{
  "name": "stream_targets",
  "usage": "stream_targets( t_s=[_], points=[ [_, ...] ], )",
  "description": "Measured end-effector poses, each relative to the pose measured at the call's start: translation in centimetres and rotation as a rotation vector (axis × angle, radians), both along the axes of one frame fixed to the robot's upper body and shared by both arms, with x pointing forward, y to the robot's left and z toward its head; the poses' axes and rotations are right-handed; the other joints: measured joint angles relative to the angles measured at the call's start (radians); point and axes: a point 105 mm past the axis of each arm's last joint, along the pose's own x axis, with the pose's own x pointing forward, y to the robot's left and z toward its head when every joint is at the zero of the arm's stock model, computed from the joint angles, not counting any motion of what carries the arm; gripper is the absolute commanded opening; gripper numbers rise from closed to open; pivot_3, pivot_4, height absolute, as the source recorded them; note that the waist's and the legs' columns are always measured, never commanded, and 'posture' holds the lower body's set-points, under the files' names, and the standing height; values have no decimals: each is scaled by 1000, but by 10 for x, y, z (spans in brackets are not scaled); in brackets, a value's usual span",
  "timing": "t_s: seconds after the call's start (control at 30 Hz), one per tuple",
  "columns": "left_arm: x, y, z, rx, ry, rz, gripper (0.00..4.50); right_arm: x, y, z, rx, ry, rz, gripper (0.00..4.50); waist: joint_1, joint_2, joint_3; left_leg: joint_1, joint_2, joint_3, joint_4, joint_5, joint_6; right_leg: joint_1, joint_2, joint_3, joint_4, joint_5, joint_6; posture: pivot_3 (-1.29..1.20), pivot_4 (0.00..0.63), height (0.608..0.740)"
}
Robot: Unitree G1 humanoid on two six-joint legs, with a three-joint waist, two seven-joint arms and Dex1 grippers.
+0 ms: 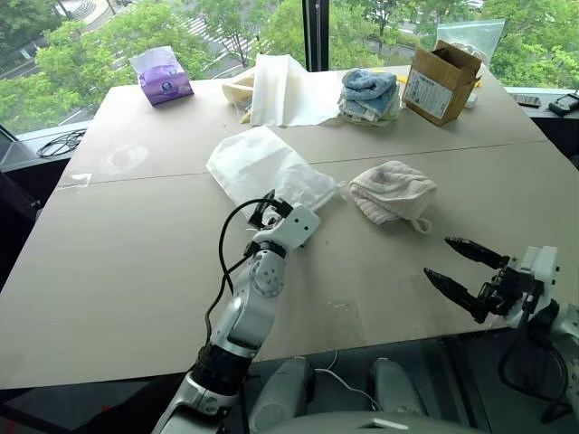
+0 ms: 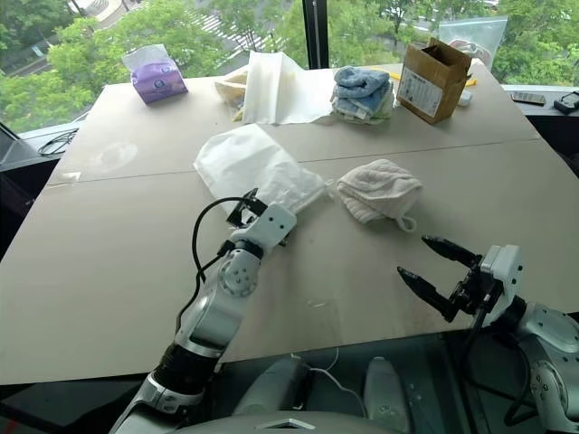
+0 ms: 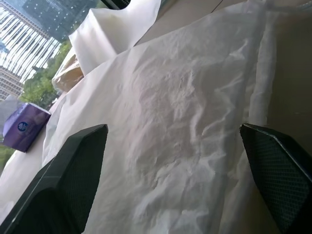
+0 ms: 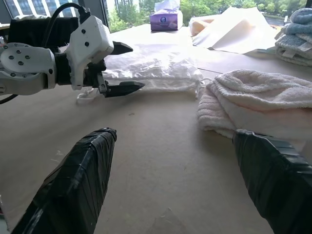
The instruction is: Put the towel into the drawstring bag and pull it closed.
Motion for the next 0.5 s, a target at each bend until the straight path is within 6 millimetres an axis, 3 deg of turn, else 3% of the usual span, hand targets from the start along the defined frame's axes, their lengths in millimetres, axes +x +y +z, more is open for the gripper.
stream_targets(
  t_s=[0.5],
  points=[
    [6,11,-2,2,20,50,4458,2,-1,0,0,-5,-22,4079,0,0,0,0,0,0,0,0,0,0,0,0,1,0,0,0,150,740]
  ],
)
